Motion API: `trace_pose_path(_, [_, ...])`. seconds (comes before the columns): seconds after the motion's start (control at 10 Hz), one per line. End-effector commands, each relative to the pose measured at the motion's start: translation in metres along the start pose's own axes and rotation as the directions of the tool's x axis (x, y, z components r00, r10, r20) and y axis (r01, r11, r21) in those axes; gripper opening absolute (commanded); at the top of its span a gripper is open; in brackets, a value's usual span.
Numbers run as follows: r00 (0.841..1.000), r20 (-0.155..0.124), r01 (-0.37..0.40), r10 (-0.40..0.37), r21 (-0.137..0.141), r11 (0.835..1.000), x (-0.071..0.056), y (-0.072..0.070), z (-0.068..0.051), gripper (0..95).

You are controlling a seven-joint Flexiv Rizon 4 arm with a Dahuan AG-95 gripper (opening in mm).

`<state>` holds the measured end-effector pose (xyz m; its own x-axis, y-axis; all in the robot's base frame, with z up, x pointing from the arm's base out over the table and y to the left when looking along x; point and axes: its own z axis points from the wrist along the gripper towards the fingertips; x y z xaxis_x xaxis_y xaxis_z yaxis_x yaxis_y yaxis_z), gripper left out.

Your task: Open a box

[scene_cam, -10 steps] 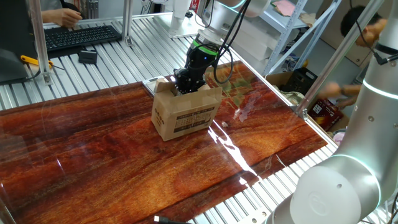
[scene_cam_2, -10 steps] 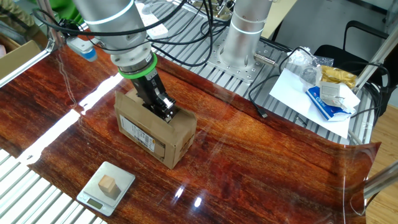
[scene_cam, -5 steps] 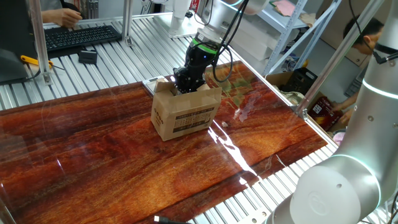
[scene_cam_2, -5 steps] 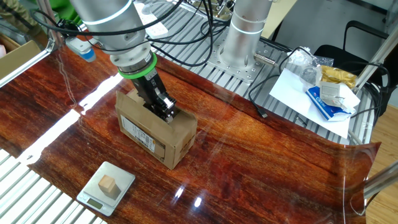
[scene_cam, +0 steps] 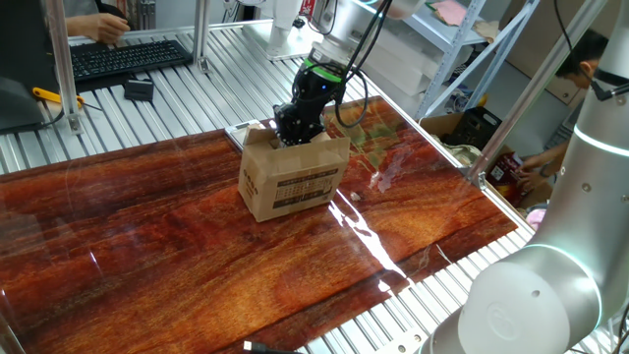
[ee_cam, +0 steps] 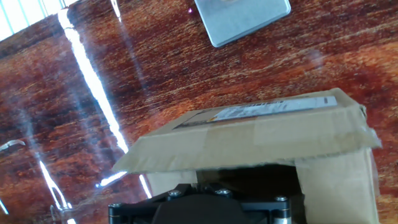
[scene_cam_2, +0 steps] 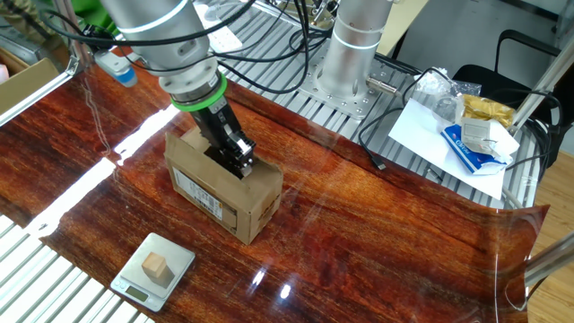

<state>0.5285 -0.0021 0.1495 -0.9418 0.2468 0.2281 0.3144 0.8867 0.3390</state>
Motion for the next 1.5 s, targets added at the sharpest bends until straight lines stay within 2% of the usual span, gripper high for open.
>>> trace_pose_path(0.1, [1.0,-0.008,-0.022,0.022,-0.025,0.999,0.002,0.003,-0.001,0.0])
trace_pose_path(0.2, [1.0,-0.009,-0.028,0.028,-0.028,0.999,0.003,0.004,-0.001,0.0])
trace_pose_path(0.9, [0.994,-0.038,-0.106,0.102,-0.102,0.989,0.009,0.013,-0.005,0.0])
trace_pose_path(1.2, [0.995,-0.037,-0.099,0.096,-0.102,0.99,0.017,0.024,-0.008,0.0])
trace_pose_path(1.4, [0.998,-0.022,-0.062,0.06,-0.108,0.992,0.021,0.031,-0.009,0.0])
trace_pose_path(1.5, [1.0,-0.013,-0.029,0.028,-0.09,0.996,0.022,0.032,-0.009,0.0])
